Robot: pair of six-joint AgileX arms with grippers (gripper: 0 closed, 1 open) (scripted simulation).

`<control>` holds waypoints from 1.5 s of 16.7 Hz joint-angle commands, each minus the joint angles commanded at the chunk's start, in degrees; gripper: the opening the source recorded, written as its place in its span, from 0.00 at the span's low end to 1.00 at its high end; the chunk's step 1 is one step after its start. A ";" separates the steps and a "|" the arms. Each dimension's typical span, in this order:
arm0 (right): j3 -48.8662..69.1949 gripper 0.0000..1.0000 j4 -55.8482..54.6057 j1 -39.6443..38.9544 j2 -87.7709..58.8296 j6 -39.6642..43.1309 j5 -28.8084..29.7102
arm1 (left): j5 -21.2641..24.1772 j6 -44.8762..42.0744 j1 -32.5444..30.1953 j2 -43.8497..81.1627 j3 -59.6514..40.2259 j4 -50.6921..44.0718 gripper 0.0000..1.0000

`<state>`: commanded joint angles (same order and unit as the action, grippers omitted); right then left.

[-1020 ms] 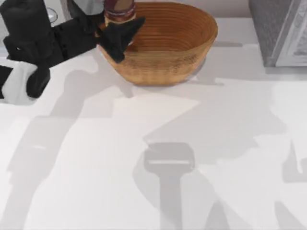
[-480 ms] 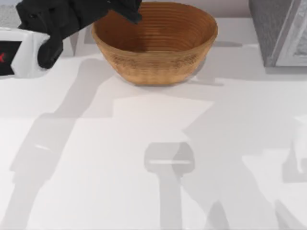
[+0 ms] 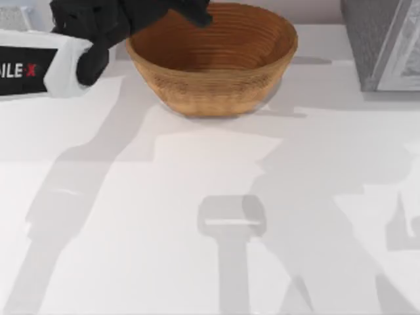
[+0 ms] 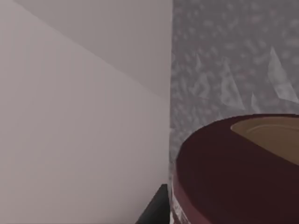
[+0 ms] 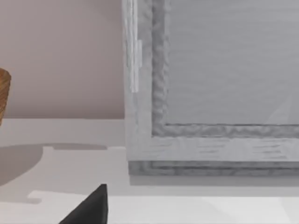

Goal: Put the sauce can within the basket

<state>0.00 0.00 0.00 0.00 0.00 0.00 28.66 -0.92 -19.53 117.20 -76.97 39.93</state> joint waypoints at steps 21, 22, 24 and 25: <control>0.00 1.00 0.00 0.00 0.00 0.00 0.00 | -1.97 0.13 -1.89 6.08 -6.67 -0.57 0.90; 0.00 1.00 0.00 0.00 0.00 0.00 0.00 | -1.97 0.13 -1.89 6.08 -6.67 -0.57 0.98; 0.00 1.00 0.00 0.00 0.00 0.00 0.00 | -1.97 0.13 -1.89 6.08 -6.67 -0.57 1.00; 0.00 1.00 0.00 0.00 0.00 0.00 0.00 | -1.97 0.13 -1.89 6.08 -6.67 -0.57 1.00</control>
<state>0.00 0.00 0.00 0.00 0.00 0.00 26.69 -0.78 -21.42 123.28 -83.64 39.37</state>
